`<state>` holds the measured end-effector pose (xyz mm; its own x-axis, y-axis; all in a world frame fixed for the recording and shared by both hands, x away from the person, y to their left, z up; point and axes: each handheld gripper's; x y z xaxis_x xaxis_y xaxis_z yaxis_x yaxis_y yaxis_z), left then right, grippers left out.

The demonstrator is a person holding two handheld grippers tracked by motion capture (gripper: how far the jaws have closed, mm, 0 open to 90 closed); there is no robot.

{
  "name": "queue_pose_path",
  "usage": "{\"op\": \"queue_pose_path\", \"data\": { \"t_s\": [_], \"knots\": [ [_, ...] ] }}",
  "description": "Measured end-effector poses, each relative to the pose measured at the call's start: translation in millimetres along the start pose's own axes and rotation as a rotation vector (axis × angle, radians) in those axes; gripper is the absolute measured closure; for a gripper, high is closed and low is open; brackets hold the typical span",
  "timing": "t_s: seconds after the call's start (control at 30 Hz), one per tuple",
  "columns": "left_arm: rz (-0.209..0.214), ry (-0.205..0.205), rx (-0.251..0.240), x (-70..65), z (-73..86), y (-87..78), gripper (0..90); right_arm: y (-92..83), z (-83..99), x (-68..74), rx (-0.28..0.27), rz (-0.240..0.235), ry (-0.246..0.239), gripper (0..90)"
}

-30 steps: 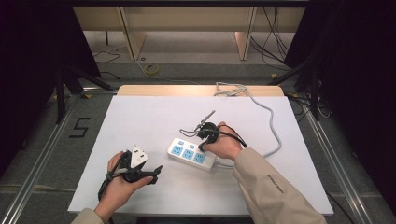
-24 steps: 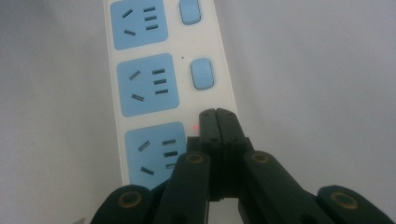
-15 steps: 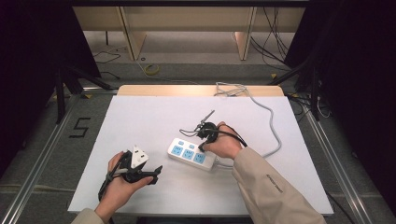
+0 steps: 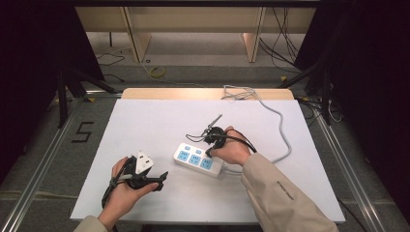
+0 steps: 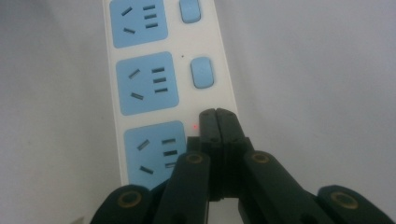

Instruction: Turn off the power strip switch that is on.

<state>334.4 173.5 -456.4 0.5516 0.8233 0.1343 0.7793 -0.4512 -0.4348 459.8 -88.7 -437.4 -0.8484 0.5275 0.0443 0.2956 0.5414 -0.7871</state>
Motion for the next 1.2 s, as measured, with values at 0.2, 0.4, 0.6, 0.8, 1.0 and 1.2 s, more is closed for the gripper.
{"op": "queue_pose_path", "data": {
  "t_s": [0.2,0.4,0.6,0.8,1.0,1.2],
  "knots": [
    [0.0,0.0,0.001,0.1,0.0,0.1,16.2,-3.6,0.2,0.3,-0.023,0.004,0.002,90.0],
    [-0.001,0.0,0.002,0.3,0.2,0.3,16.2,-7.4,-1.1,-0.6,-0.058,0.005,0.011,90.0],
    [-0.001,-0.001,0.003,0.3,0.2,0.2,16.2,-9.5,0.7,-2.9,-0.054,0.009,0.014,90.0],
    [-0.001,-0.001,0.003,0.4,0.3,0.2,16.2,-13.0,0.9,-3.0,-0.066,0.009,0.01,90.0],
    [-0.001,-0.001,0.003,0.3,0.4,0.4,16.2,-15.8,3.5,-2.8,-0.083,0.011,0.004,90.0],
    [-0.001,-0.002,0.004,0.5,0.5,0.3,16.2,-17.9,5.7,-2.3,-0.09,0.012,-0.003,90.0]
  ]
}}
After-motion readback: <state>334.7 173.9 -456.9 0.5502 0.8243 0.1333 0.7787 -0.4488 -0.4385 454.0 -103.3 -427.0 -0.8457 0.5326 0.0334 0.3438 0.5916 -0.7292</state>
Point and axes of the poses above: each handheld gripper's, and its own axes: y roughly forward along the jaws, z roughly out of its underside, x roughly to its left, and after that the axes turned 13 degrees about -x, right-handed
